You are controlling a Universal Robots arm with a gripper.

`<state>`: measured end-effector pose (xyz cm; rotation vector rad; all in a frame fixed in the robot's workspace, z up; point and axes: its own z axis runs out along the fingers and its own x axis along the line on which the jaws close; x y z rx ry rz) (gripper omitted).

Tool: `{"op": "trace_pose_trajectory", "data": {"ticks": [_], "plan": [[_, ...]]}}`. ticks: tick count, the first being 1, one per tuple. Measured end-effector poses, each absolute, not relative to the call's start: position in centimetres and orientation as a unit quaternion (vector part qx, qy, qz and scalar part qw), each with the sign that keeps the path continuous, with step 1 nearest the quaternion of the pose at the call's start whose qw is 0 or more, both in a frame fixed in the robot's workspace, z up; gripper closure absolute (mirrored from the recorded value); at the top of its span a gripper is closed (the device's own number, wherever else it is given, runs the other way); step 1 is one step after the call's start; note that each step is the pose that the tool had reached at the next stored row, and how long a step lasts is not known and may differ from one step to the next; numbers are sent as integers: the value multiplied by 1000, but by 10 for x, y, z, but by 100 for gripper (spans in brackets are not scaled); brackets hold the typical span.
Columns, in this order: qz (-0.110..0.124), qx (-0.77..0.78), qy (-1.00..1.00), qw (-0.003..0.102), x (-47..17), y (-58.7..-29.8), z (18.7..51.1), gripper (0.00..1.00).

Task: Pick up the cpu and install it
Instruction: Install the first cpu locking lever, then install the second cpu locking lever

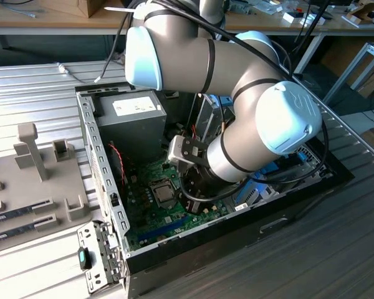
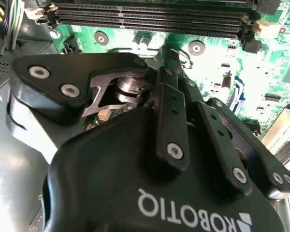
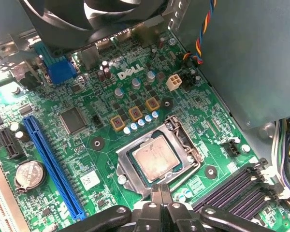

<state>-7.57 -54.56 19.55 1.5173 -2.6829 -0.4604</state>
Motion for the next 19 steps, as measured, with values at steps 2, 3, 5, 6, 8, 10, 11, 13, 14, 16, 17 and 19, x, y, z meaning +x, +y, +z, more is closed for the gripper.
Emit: {"op": "trace_pose_trajectory", "data": {"ticks": [2, 3, 5, 6, 8, 10, 11, 13, 14, 16, 17, 19], "plan": [[-148, 487, -861, 12, -76, -546, 196, 89], [-149, 487, -861, 12, -76, -546, 196, 89], [-149, 487, -861, 12, -76, -546, 199, 89], [-149, 487, -861, 12, -76, -546, 200, 89], [-149, 487, -860, 12, -76, -545, 205, 89], [-149, 487, -860, 12, -75, -544, 208, 89], [-149, 487, -861, 12, -75, -544, 210, 89], [-149, 487, -861, 12, -75, -540, 212, 89], [-149, 487, -861, 12, -75, -538, 212, 89], [-146, 487, -861, 13, -73, -525, 212, 89], [-145, 487, -861, 14, -73, -521, 212, 89], [-143, 487, -862, 15, -72, -514, 212, 89]]}}
